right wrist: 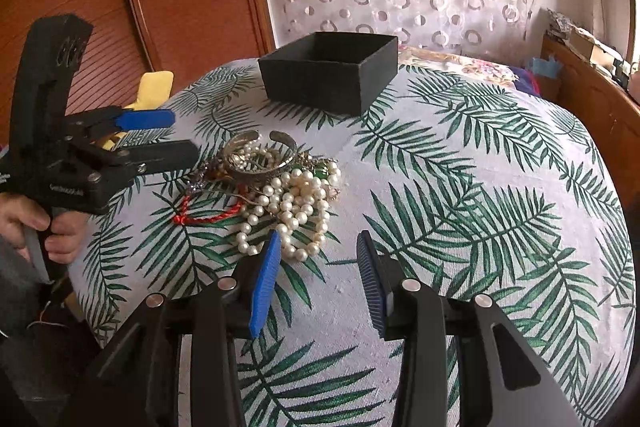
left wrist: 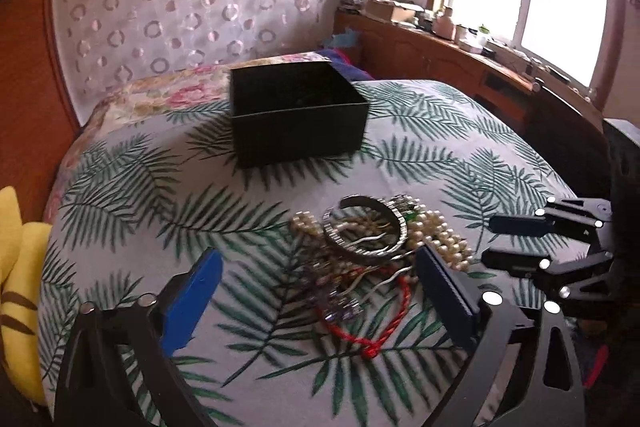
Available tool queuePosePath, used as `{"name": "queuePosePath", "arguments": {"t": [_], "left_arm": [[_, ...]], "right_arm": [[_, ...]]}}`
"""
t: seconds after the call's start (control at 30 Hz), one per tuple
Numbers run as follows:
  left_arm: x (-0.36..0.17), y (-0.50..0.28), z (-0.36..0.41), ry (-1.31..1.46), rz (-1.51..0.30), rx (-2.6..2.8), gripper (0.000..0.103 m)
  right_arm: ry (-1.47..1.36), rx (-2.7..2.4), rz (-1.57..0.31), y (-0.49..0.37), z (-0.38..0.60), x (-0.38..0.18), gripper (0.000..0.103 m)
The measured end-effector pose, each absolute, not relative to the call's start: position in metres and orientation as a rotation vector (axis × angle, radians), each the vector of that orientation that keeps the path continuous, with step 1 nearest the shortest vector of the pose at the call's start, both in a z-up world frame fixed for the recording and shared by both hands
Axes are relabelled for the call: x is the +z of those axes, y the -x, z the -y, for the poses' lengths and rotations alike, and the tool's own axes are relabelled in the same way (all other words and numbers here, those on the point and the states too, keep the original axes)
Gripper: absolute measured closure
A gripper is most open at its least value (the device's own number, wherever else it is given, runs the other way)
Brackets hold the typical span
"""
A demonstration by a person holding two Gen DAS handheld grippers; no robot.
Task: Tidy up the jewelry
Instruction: 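Move both tools back over the jewelry pile, then grasp the silver bangle with the left tool while the right tool lifts the pearl necklace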
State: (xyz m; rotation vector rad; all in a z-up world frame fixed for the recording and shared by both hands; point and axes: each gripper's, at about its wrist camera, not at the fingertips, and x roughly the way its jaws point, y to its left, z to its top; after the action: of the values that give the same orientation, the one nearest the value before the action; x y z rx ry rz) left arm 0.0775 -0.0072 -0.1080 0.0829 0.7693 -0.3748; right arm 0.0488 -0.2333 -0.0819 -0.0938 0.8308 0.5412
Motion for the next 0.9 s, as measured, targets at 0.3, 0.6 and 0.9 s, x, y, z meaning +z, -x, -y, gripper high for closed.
{"name": "queuePosePath", "arguments": {"t": [0.3, 0.6, 0.9], "left_arm": [[-0.122, -0.101, 0.041, -0.126, -0.845, -0.436, 0.025], [-0.128, -0.107, 0.057, -0.196, -0.857, -0.42, 0.03], [-0.125, -0.099, 0.046, -0.201, -0.828, -0.405, 0.047]], "right_arm": [[0.072, 0.553, -0.82, -0.046, 0.238, -0.084, 0.061], [0.06, 0.558, -0.816, -0.047, 0.24, -0.083, 0.061], [0.071, 0.557, -0.819, -0.046, 0.239, -0.083, 0.061]]}}
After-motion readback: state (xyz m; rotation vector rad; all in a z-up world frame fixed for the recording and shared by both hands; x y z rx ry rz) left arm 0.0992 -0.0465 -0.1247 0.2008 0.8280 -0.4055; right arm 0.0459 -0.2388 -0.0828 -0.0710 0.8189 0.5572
